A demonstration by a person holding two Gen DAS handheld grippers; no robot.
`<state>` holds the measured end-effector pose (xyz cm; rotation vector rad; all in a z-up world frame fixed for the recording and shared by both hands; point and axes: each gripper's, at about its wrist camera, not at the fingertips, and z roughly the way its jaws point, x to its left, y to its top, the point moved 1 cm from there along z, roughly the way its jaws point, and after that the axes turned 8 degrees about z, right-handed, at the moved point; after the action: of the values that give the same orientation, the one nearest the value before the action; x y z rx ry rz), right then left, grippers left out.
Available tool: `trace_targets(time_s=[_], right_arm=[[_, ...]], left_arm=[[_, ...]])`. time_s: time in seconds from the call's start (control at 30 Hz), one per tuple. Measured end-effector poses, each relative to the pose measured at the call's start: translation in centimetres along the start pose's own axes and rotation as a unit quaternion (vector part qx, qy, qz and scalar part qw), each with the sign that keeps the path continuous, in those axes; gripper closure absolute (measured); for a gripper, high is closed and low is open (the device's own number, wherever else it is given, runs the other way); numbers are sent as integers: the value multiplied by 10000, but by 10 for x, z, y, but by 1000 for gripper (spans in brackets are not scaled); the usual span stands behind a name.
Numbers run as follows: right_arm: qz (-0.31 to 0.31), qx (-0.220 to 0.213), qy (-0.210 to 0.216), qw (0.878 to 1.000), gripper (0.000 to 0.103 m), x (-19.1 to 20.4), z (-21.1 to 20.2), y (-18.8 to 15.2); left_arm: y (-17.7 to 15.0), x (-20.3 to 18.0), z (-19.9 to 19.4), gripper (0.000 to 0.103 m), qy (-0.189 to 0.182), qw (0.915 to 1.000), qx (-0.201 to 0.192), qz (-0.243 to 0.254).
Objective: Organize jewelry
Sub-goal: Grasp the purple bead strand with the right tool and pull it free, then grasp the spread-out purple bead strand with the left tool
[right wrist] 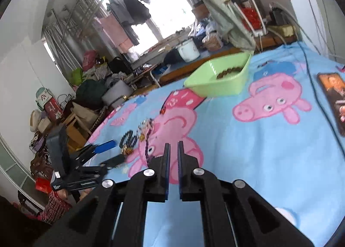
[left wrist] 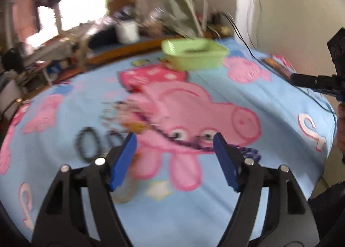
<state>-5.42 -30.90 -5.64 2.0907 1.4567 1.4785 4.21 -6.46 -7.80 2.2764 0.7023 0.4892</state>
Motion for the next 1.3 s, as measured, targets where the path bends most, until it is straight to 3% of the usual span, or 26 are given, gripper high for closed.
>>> trace_targets(time_s=[0.03,0.07,0.1,0.13,0.17,0.27,0.37,0.4,0.43,0.53,0.63,0.7,0.77,0.87,0.93,1.0,1.2,1.3], right_arm=[[-38,81,4,10000,103,2,9,-5],[-94,148,7,9998,95,6,17,-10],[-135,183,9,9997,72,8,21,-15],[-225,245,-40,9994,64,12,29,-21],[-359,331,-104,9988,61,16,38,-26],[-904,784,-480,9917,61,29,65,-34],[-1371,1127,-544,9826,61,41,89,-38],[-1519,1221,-613,9789,61,45,98,-39],[-1626,1270,-687,9761,61,48,102,-41],[-1868,1322,-827,9699,61,51,114,-47],[-1893,1363,-819,9690,61,48,114,-51],[-1987,1376,-831,9668,61,45,107,-55],[-2108,1400,-826,9639,61,44,100,-58],[-2196,1476,-689,9619,61,42,85,-66],[-2164,1499,-643,9626,61,41,80,-68],[-2088,1512,-615,9642,61,39,77,-67],[-2318,1515,-721,9582,61,44,78,-73],[-2330,1510,-731,9579,61,44,79,-74]], left_arm=[[4,-1,11,33,4,9998,167,-58],[6,3,22,33,16,9992,340,-204],[9,13,32,33,-30,9975,490,-503],[10,20,39,33,-114,9954,542,-778],[10,32,45,34,-204,9916,588,-1130],[6,45,61,62,-216,9839,860,-1554],[-1,43,61,84,61,9862,766,-1468],[-1,41,61,95,41,9869,748,-1432],[-2,38,61,98,-45,9873,732,-1411],[-5,18,54,99,-203,9913,699,-1093],[-17,-10,35,99,-721,9938,599,-592],[-31,-30,18,99,-1251,9901,590,-229],[-43,-40,5,98,-1525,9867,560,9],[-58,-45,-15,97,-1465,9873,575,206],[-58,-40,-20,83,-1301,9900,522,168],[-53,-28,-23,53,-1028,9941,357,-25],[-19,-5,11,50,-786,9946,379,-563],[-9,-2,39,50,-780,9929,609,-661]])
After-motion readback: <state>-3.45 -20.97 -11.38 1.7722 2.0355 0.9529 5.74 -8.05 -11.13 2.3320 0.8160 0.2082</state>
